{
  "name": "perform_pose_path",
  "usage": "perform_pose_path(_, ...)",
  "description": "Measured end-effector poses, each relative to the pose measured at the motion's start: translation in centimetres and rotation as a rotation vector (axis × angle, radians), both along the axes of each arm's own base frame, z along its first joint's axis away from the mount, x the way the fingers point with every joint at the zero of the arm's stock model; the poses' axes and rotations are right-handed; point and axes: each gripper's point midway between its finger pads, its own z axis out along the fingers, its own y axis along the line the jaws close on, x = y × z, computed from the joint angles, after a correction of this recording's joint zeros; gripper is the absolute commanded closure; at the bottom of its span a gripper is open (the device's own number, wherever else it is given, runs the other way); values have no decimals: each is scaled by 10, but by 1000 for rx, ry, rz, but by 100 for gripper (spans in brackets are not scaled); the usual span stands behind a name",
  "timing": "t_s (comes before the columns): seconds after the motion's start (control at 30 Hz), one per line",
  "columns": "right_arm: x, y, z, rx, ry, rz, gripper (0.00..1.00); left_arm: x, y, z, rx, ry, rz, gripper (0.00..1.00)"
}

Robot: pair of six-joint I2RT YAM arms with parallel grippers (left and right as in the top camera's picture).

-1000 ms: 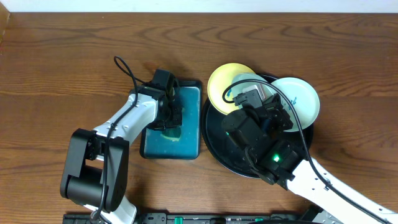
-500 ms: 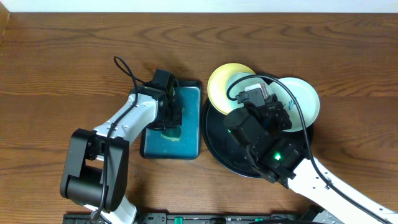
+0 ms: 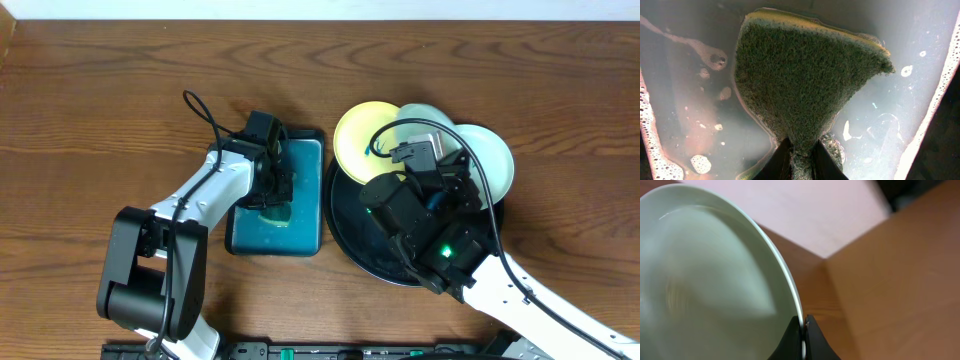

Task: Clean dirty plates on tray and stack at the side
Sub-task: 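Lift the pale green plate with the right gripper and carry it right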

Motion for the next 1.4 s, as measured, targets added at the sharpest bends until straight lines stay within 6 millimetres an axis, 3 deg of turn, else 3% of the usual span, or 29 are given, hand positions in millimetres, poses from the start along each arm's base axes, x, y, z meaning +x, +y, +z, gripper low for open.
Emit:
perform_pose_path(0.4, -10, -18, 24, -203, -21, -104, 99, 0, 0, 0, 0, 0, 0, 87)
perform_pose_path(0.9, -11, -18, 30, -199, -50, -124, 99, 0, 0, 0, 0, 0, 0, 87)
perform_pose_path(1.07, -1, -8, 14, -115, -4, -44, 99, 0, 0, 0, 0, 0, 0, 87)
perform_pose_path(1.23, 10, -8, -16, 77, 66, 11, 99, 0, 0, 0, 0, -1, 0, 87)
perform_pose_path(1.4, 18, -29, -46, 325, 112, -59, 99, 0, 0, 0, 0, -1, 0, 87)
